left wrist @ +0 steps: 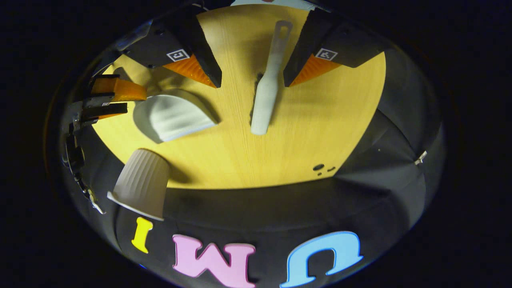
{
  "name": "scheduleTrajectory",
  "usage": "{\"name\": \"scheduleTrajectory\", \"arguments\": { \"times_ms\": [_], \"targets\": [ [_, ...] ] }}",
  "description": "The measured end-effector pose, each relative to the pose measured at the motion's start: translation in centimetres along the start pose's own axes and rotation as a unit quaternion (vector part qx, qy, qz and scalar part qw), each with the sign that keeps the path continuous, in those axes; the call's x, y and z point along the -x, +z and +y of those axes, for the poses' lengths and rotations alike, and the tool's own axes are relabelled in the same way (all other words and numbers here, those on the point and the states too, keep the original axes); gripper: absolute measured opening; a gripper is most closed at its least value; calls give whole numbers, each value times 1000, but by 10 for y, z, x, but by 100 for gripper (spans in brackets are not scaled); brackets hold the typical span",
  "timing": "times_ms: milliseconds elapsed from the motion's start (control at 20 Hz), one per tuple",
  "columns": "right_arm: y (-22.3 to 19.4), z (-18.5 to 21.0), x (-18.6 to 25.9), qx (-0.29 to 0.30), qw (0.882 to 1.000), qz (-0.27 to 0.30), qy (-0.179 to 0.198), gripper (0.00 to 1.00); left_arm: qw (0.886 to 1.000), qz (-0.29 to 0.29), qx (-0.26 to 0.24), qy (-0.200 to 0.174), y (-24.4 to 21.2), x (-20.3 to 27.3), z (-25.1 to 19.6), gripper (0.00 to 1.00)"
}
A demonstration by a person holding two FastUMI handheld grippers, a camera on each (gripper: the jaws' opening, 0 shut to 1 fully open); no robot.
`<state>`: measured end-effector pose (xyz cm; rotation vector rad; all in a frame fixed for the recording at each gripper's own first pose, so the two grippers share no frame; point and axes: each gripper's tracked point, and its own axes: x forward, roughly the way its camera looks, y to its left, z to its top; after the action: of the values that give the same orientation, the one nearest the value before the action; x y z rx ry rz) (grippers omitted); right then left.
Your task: Pick up the small broom and dustpan from the desktop, sweep the trash into the dustpan with the broom, and then empty the trash into the garbage bin.
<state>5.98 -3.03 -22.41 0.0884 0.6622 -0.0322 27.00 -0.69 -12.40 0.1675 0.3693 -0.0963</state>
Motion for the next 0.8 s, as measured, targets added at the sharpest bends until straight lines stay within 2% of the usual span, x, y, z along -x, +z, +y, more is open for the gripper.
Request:
{"name": "scheduleTrajectory", "arguments": {
  "times_ms": [250,400,600,750,800],
  "targets": [
    [44,4,66,15,993,-118,3,99,992,-115,4,43,34,76,11,98],
    [70,-1,104,33,983,-180,-1,99,985,-150,15,84,36,123,15,98],
    [93,-10,157,29,966,-255,-16,99,981,-184,7,64,34,159,-3,98],
    [95,-11,181,18,960,-278,-14,99,977,-204,-34,57,33,176,0,97],
    [95,-14,186,19,959,-282,-17,99,978,-201,-38,45,31,182,-15,98]
  ]
}}
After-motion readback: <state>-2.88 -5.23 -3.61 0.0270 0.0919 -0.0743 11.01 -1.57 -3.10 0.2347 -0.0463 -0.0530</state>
